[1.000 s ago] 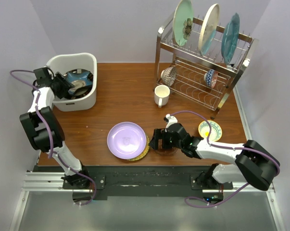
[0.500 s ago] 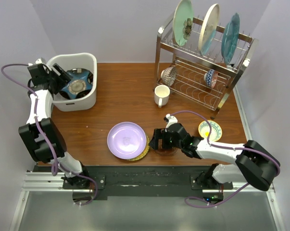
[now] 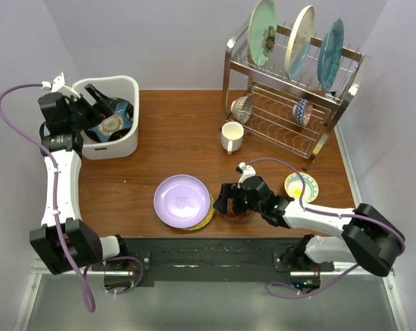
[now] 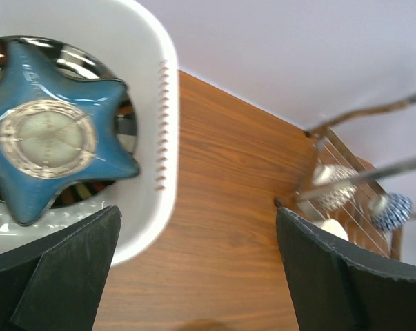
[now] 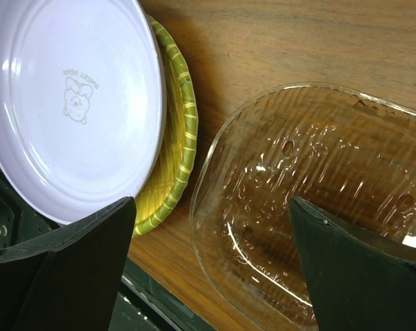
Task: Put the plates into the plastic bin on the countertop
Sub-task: Place the plate in the plastic bin.
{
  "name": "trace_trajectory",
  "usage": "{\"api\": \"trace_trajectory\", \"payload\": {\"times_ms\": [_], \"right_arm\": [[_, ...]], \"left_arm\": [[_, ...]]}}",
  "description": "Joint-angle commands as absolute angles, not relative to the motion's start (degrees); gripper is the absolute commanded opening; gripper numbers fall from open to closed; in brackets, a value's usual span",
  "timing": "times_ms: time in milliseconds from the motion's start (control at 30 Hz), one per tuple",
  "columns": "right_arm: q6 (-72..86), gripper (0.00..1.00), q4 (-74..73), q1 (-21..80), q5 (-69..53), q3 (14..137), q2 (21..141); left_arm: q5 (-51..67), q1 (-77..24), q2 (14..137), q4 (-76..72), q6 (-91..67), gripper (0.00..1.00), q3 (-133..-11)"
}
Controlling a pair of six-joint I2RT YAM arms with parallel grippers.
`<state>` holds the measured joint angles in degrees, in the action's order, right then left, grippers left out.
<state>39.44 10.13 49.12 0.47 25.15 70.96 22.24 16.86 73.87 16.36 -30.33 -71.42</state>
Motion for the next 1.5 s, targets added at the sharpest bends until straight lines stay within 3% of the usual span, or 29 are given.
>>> {"api": "trace_trajectory", "payload": {"times_ms": [0, 433, 900, 1233, 1467], "right_arm": [[40.3, 0.96, 10.8, 49.4, 0.9, 25.0, 68.7], [41.4, 0.96, 13.4, 49.4, 0.3, 25.4, 71.5], [42.5, 0.94, 17.0, 49.4, -2.8, 26.2, 75.6], [43.2, 0.91, 18.8, 49.5, -4.7, 27.1, 77.4], [43.2, 0.91, 18.6, 49.5, -4.2, 26.8, 77.2]], "left_arm": [[27.2, 15.8, 70.3, 15.2, -29.0, 0.99, -69.2], [31.0, 13.4, 58.9, 22.3, -23.1, 0.94, -57.2], [34.6, 11.2, 45.2, 30.7, -20.7, 0.79, -39.5], [30.3, 9.5, 51.6, 40.1, -16.6, 0.54, -40.0], [28.8, 6.9, 58.1, 40.3, -15.7, 0.52, -39.7]]}}
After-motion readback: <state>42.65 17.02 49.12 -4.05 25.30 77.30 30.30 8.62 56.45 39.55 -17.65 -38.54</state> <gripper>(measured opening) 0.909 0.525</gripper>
